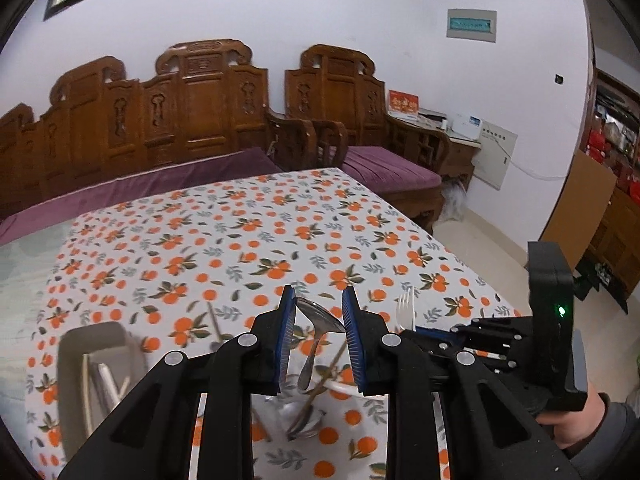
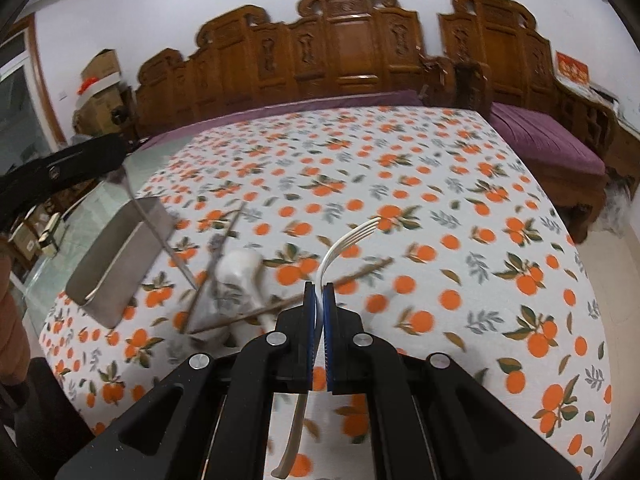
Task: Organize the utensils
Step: 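Carry the metal spoon to the tray with the left gripper while the right gripper lifts the white fork, then drop the metal spoon in the tray with the left gripper while the right gripper carries the fork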
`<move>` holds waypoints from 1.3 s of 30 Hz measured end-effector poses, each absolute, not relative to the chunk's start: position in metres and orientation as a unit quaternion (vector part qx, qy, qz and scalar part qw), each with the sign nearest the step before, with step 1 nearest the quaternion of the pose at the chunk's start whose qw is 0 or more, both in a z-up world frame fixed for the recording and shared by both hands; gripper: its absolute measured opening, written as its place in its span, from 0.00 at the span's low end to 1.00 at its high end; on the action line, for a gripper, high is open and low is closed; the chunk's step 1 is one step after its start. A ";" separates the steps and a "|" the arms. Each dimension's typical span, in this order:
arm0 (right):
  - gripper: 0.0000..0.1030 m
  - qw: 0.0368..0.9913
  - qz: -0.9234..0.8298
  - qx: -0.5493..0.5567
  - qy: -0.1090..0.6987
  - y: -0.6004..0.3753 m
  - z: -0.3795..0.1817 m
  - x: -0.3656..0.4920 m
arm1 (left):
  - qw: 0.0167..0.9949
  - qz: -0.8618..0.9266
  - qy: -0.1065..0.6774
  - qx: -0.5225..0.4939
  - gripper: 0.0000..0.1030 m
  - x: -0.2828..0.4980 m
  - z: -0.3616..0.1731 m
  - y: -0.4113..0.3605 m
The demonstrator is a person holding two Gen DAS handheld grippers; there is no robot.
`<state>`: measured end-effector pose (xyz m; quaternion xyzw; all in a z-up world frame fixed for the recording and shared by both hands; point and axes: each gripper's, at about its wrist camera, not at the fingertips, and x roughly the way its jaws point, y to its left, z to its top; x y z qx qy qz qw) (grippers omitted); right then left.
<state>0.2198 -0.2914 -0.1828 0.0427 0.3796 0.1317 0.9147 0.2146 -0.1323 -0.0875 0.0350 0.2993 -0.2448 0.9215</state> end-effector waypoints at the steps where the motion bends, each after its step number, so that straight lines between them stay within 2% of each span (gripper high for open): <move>1: 0.05 0.915 0.137 0.039 0.377 -0.286 -0.180 0.218 | 0.923 -0.241 0.298 0.034 0.22 0.213 -0.085 -0.128; 18: 0.05 0.919 0.200 -0.012 0.339 -0.195 -0.131 0.204 | 0.944 -0.154 0.290 0.009 0.22 0.194 -0.059 -0.019; 27: 0.05 0.912 0.222 -0.028 0.344 -0.158 -0.135 0.208 | 0.931 -0.111 0.348 -0.028 0.22 0.212 -0.092 0.041; 36: 0.05 0.906 0.228 -0.042 0.355 -0.140 -0.146 0.215 | 0.914 -0.082 0.396 -0.032 0.22 0.231 -0.128 0.064; 38: 0.05 0.905 0.228 -0.044 0.356 -0.139 -0.147 0.217 | 0.913 -0.083 0.398 -0.033 0.19 0.236 -0.133 0.065; 39: 0.05 0.905 0.228 -0.044 0.357 -0.139 -0.147 0.218 | 0.911 -0.082 0.404 -0.033 0.06 0.239 -0.136 0.065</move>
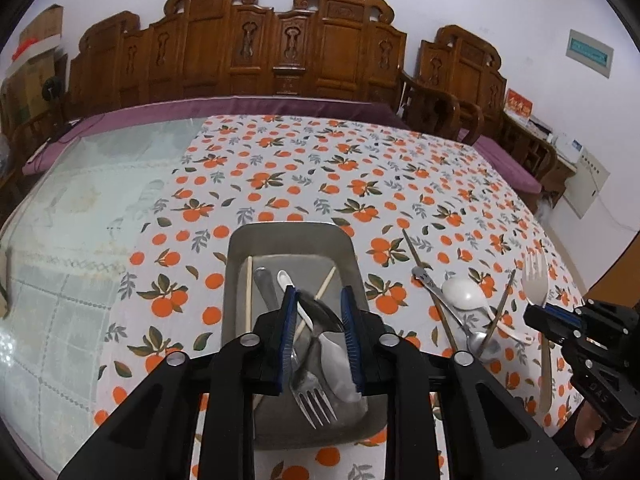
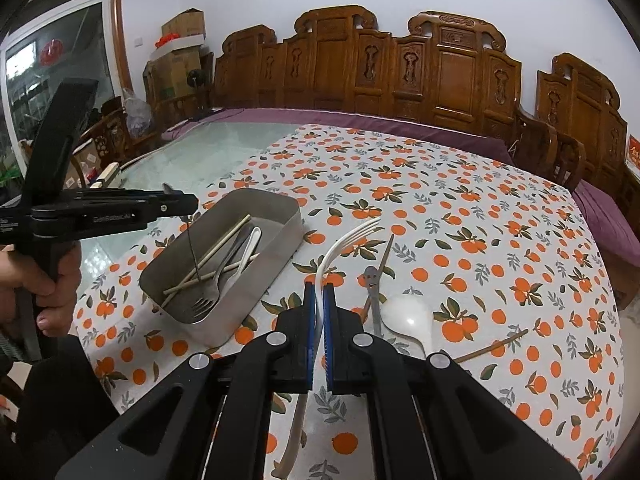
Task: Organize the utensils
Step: 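Drop the metal spoon in the tray with the left gripper while the right gripper carries the fork, then lower the white fork into the tray and open the right gripper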
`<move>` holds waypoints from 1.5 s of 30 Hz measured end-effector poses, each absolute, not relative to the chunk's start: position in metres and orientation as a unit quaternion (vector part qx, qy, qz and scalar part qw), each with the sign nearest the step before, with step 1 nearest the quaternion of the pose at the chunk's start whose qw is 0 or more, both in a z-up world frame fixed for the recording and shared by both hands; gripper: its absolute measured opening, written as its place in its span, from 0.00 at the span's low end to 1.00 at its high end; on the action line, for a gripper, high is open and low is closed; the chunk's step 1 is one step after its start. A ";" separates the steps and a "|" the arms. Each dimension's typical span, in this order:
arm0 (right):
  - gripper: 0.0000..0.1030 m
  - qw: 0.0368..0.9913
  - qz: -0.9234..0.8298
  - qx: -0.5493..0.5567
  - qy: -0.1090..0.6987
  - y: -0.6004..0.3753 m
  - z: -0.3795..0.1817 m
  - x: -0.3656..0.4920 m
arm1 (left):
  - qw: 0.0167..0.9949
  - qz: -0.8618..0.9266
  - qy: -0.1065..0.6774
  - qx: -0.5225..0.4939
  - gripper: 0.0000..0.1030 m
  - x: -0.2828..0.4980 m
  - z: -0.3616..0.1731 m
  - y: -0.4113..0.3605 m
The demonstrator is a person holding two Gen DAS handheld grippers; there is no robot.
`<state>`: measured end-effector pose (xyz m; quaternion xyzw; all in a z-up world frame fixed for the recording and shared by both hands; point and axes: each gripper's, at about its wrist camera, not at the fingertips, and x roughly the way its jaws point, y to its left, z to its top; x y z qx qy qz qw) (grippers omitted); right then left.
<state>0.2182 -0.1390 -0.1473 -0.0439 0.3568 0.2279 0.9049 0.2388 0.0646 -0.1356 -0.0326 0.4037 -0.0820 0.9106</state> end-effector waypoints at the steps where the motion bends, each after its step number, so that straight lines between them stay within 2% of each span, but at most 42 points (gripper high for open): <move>1: 0.05 0.905 0.228 -0.044 0.357 -0.139 -0.148 0.219 | 0.907 -0.082 0.411 -0.032 0.03 0.242 -0.139 0.064; 13: 0.05 0.899 0.236 -0.045 0.365 -0.130 -0.157 0.227 | 0.894 -0.073 0.441 -0.037 0.02 0.267 -0.174 0.068; 26: 0.05 0.884 0.301 -0.013 0.358 -0.065 -0.142 0.265 | 0.919 -0.039 0.392 -0.009 0.02 0.238 -0.155 0.096; 28: 0.05 0.882 0.306 -0.010 0.358 -0.054 -0.142 0.271 | 0.920 -0.037 0.389 -0.012 0.05 0.236 -0.153 0.103; 30: 0.05 0.877 0.316 -0.007 0.361 -0.041 -0.144 0.280 | 0.922 -0.032 0.386 -0.014 0.24 0.235 -0.152 0.111; 34: 0.05 0.869 0.322 -0.005 0.377 -0.022 -0.156 0.295 | 0.925 -0.020 0.380 -0.022 0.33 0.234 -0.148 0.127; 36: 0.05 0.863 0.325 0.001 0.388 -0.015 -0.165 0.301 | 0.926 -0.010 0.376 -0.029 0.45 0.234 -0.146 0.136; 42: 0.08 0.854 0.328 0.002 0.403 -0.005 -0.181 0.312 | 0.926 0.000 0.375 -0.045 0.45 0.233 -0.144 0.150; 44: 0.16 0.854 0.329 -0.002 0.403 -0.009 -0.182 0.312 | 0.926 -0.001 0.374 -0.047 0.45 0.233 -0.143 0.150; 45: 0.16 0.854 0.329 -0.003 0.404 -0.011 -0.182 0.312 | 0.927 -0.003 0.373 -0.045 0.45 0.232 -0.143 0.149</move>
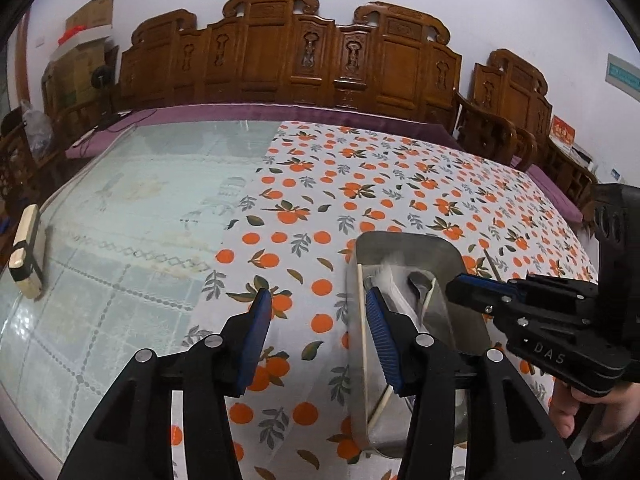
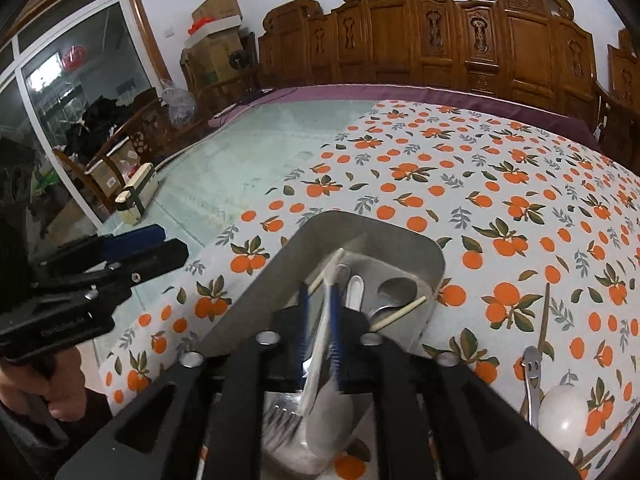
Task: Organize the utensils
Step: 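Lower the white fork into the tray and open the right gripper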
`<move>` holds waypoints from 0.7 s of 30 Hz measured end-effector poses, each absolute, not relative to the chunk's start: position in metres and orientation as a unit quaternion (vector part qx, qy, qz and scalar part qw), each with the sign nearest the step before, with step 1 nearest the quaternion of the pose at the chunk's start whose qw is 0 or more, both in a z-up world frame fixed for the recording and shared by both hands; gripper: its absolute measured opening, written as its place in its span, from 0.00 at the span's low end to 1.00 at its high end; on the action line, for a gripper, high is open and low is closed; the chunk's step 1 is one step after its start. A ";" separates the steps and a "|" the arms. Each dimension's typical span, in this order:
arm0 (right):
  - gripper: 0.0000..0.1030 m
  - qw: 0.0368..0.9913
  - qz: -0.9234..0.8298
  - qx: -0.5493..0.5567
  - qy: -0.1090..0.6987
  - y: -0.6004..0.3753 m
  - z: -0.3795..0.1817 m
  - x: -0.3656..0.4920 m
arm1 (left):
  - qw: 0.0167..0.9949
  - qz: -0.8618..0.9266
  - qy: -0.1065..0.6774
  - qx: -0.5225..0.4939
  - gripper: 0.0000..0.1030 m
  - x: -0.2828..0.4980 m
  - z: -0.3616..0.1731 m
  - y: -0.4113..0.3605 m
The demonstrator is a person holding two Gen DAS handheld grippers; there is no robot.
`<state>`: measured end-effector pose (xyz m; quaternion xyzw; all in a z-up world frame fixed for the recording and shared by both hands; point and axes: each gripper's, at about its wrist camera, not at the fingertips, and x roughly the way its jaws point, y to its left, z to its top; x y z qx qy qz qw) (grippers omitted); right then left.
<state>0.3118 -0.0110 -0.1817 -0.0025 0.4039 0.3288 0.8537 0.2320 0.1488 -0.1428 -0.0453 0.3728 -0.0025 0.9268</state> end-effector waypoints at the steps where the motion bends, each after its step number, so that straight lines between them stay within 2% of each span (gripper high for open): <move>1: 0.16 0.855 0.326 -0.004 0.403 -0.015 -0.181 0.310 | 0.927 -0.004 0.372 -0.043 0.45 0.232 -0.142 0.147; 6: 0.16 0.866 0.314 -0.020 0.388 -0.050 -0.172 0.296 | 0.929 -0.020 0.369 -0.029 0.47 0.228 -0.141 0.129; 9: 0.16 0.875 0.300 -0.027 0.380 -0.075 -0.166 0.284 | 0.932 -0.034 0.361 -0.019 0.58 0.224 -0.137 0.114; 11: 0.16 0.881 0.287 -0.032 0.375 -0.096 -0.161 0.274 | 0.933 -0.043 0.358 -0.017 0.59 0.222 -0.135 0.106; 15: 0.20 0.895 0.252 -0.040 0.366 -0.141 -0.158 0.257 | 0.934 -0.069 0.351 -0.014 0.72 0.217 -0.131 0.084; 21: 0.26 0.909 0.192 -0.046 0.367 -0.203 -0.162 0.242 | 0.934 -0.106 0.342 -0.002 0.81 0.213 -0.128 0.043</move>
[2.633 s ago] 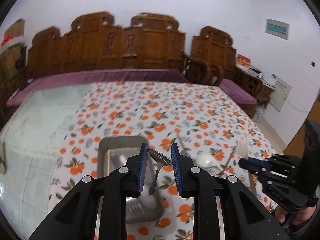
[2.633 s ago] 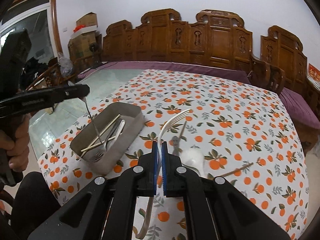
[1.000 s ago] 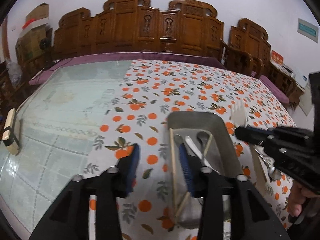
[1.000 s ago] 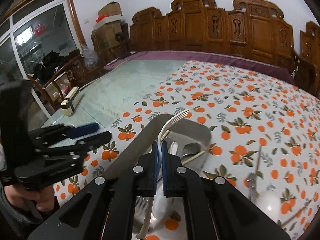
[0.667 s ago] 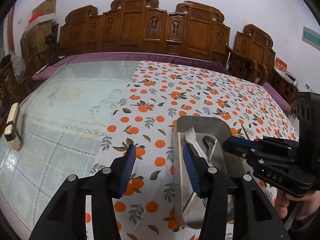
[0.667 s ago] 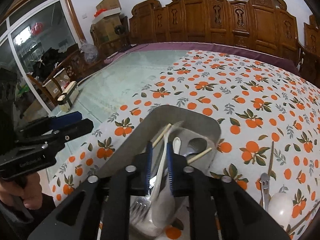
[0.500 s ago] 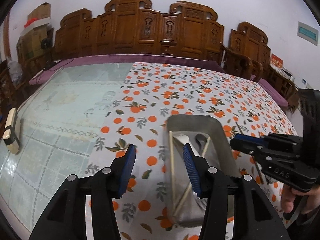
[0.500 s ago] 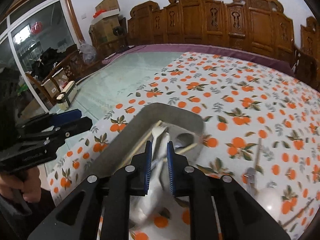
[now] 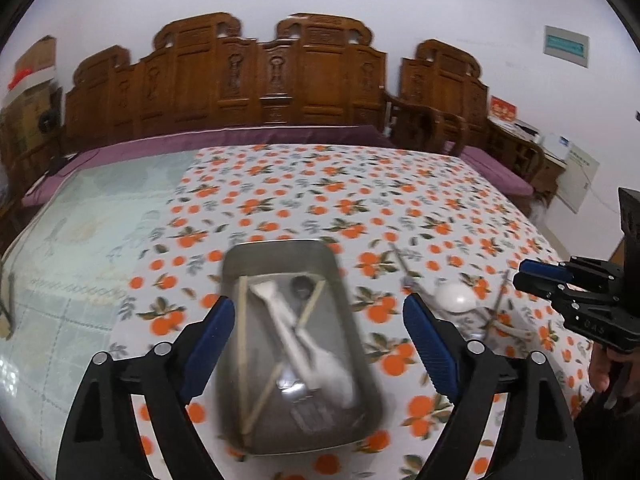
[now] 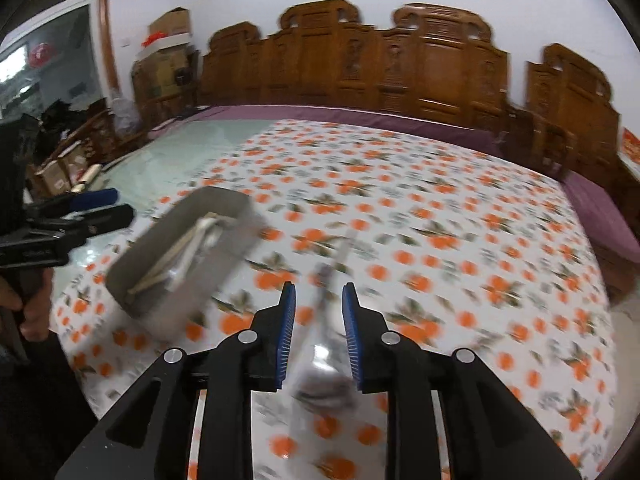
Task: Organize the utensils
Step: 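Lower the white fork into the tray and open the right gripper, then move the right gripper to the wooden chopstick beside the white spoon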
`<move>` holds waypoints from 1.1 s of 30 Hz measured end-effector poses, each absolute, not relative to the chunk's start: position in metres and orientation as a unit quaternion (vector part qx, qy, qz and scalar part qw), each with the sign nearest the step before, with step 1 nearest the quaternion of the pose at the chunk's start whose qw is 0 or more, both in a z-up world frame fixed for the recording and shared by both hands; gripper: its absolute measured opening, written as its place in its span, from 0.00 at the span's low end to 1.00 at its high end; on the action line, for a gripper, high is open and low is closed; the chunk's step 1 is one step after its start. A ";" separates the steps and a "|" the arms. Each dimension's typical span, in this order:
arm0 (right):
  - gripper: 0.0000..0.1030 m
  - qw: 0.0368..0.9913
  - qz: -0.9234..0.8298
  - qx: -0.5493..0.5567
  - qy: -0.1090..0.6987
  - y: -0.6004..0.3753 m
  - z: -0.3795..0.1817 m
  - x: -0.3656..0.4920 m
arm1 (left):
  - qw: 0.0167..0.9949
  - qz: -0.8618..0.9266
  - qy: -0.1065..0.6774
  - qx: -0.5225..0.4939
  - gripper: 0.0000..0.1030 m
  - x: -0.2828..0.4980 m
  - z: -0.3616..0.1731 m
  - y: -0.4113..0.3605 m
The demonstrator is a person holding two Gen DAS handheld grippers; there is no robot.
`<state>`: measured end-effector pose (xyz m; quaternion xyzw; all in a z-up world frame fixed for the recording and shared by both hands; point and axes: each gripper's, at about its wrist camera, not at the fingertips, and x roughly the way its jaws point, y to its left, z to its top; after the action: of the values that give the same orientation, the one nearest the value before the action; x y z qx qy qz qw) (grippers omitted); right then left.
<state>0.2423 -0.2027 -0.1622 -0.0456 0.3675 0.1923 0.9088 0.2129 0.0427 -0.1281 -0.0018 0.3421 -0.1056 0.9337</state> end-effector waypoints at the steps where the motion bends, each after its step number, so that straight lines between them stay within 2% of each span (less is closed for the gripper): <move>1: 0.26 0.909 0.183 -0.045 0.371 -0.213 -0.165 0.241 | 0.933 -0.110 0.342 0.000 0.82 0.213 -0.128 0.037; 11: 0.44 0.903 0.136 0.011 0.407 -0.257 -0.208 0.241 | 0.924 -0.143 0.352 0.033 0.82 0.207 -0.143 -0.015; 20: 0.44 0.891 0.097 0.058 0.440 -0.260 -0.239 0.276 | 0.919 -0.157 0.357 0.053 0.82 0.204 -0.153 -0.035; 27: 0.45 0.884 0.053 0.033 0.464 -0.255 -0.257 0.293 | 0.918 -0.159 0.360 0.054 0.83 0.204 -0.155 -0.037; 33: 0.41 0.880 0.032 -0.004 0.473 -0.256 -0.257 0.285 | 0.917 -0.165 0.359 0.061 0.83 0.203 -0.156 -0.043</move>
<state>0.2850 -0.2565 -0.2573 -0.0039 0.4730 0.0317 0.8805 0.2031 -0.0427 -0.1560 0.0614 0.3592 -0.1646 0.9166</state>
